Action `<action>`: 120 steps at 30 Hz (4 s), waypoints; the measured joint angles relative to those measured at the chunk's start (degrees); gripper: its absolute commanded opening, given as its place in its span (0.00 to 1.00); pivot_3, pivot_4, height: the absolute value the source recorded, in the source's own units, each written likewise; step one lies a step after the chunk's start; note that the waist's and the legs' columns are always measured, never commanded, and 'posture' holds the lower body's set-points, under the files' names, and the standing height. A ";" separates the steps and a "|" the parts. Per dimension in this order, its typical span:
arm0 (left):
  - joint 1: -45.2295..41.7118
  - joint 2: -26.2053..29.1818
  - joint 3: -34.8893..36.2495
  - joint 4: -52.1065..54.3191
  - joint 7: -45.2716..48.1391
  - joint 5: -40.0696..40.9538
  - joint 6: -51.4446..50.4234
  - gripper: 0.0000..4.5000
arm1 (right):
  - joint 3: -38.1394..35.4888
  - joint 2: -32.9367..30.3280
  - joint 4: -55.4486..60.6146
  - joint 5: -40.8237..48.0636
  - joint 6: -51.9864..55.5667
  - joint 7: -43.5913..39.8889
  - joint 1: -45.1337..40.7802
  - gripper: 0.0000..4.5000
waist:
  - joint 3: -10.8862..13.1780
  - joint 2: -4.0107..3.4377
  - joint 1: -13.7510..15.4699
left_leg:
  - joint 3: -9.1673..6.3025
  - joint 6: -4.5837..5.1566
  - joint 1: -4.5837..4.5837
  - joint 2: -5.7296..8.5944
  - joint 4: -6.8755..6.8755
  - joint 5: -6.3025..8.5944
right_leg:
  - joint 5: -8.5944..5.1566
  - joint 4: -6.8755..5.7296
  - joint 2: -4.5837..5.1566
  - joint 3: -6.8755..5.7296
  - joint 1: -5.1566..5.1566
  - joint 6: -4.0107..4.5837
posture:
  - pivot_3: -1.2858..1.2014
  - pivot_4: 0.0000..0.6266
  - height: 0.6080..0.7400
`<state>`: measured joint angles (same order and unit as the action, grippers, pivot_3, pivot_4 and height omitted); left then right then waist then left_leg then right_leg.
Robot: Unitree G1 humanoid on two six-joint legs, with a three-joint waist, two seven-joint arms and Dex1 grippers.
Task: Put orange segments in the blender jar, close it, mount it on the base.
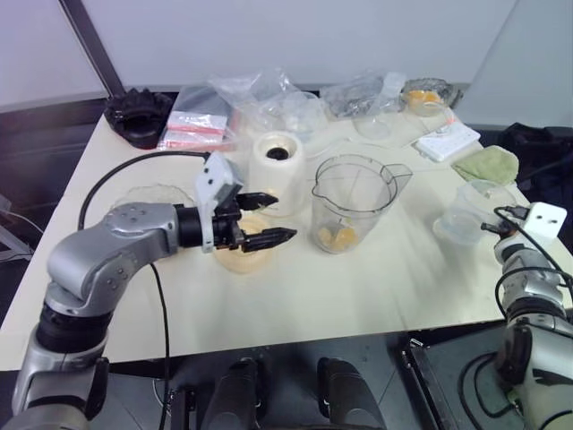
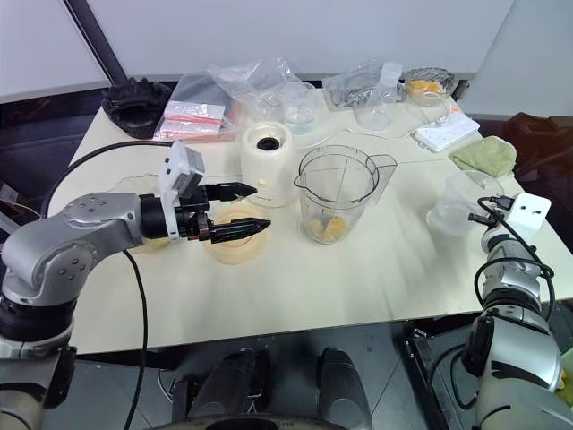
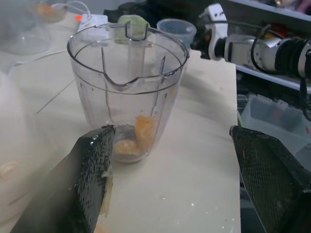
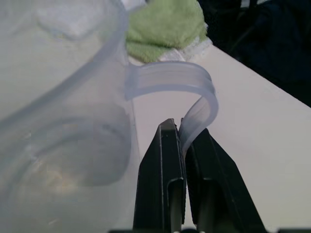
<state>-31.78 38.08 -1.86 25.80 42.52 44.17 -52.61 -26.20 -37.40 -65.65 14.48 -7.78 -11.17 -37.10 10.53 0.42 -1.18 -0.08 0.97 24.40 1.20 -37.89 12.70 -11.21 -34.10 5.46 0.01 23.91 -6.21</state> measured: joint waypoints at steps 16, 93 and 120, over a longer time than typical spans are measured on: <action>-3.91 1.30 -1.53 -5.64 7.01 -3.71 2.96 0.87 | 5.18 -4.57 37.74 0.86 21.53 -5.70 0.76 0.02 | 0.21 -0.24 0.17 | 0.14 0.01 0.04 -0.01 0.55 -0.02 | -0.04 -0.02 -0.01 0.11 0.43 -0.07 | 0.52 0.24 1.00; -4.99 4.22 1.59 -6.93 5.79 -3.69 1.85 0.87 | 27.28 -8.68 49.31 -24.88 -0.81 -19.81 -10.35 0.02 | 0.37 -0.02 0.38 | 0.22 -0.07 0.08 0.00 0.64 -0.06 | -0.04 -0.06 0.04 0.12 0.55 -0.10 | 0.52 0.24 1.00; -3.83 0.73 4.41 -5.57 0.39 -1.89 -0.50 0.87 | -1.15 4.78 54.37 -6.27 33.05 4.38 -0.69 0.02 | 0.36 -0.02 0.46 | 0.17 -0.07 0.04 0.02 0.63 -0.07 | -0.02 -0.17 0.04 0.13 0.52 -0.11 | 0.52 0.24 1.00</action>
<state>-35.61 38.81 2.55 20.23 42.91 42.28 -53.11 -27.34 -32.63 -11.28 8.22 25.28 -6.79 -37.78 10.89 0.40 -0.72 0.09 0.90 24.44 1.21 -37.25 12.63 -11.23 -34.27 5.50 0.14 24.43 -6.32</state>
